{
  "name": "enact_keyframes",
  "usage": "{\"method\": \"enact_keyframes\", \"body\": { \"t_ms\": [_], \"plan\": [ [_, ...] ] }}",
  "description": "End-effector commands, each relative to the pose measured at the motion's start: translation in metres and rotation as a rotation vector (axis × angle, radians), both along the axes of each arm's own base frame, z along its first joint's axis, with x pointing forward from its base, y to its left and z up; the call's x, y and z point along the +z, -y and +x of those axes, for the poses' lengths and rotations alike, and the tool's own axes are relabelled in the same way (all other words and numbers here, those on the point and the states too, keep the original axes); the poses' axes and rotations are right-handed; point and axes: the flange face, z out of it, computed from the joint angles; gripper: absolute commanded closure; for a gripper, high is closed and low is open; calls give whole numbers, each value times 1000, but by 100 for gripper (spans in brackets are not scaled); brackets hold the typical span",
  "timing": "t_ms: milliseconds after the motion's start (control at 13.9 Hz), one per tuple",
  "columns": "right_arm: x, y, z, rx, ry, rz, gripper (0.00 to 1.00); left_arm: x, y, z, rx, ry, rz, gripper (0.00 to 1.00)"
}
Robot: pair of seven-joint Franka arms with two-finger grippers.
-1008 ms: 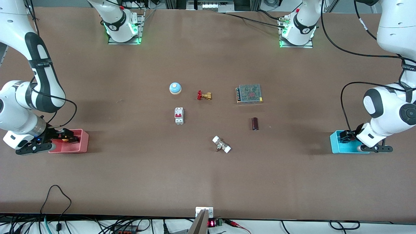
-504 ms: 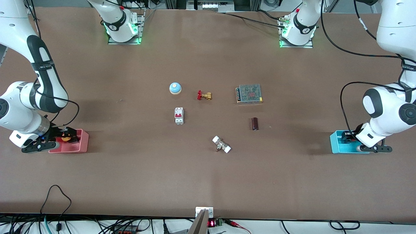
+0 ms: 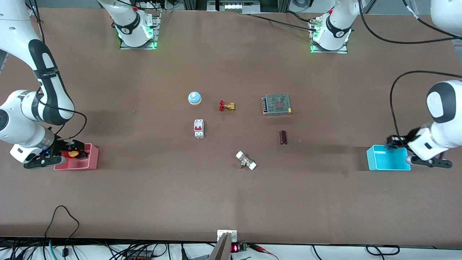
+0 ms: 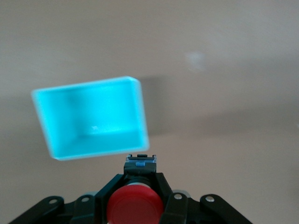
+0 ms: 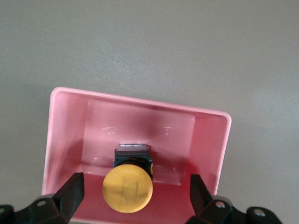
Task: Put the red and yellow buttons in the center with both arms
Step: 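Lift the red button out of the cyan bin with the left gripper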
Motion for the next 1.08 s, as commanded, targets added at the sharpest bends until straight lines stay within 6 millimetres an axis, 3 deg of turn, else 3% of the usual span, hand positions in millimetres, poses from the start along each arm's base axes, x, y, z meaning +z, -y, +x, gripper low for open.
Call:
{"method": "enact_keyframes", "body": {
  "t_ms": [0, 144, 360, 648, 1008],
  "plan": [
    [-3, 1, -1, 21, 15, -3, 0, -23, 56, -6, -51, -93, -22, 90],
    [-5, 1, 0, 22, 18, -3, 4, -50, 87, -8, -18, -119, -12, 90],
    [-5, 0, 0, 25, 18, -3, 20, -92, 150, -34, 76, -109, 36, 91],
    [-7, -3, 0, 34, 15, -1, 41, -127, 168, -52, 114, -48, 38, 90],
    [-9, -3, 1, 64, 12, -3, 62, -160, 169, -74, 117, 4, 25, 90]
  ]
}}
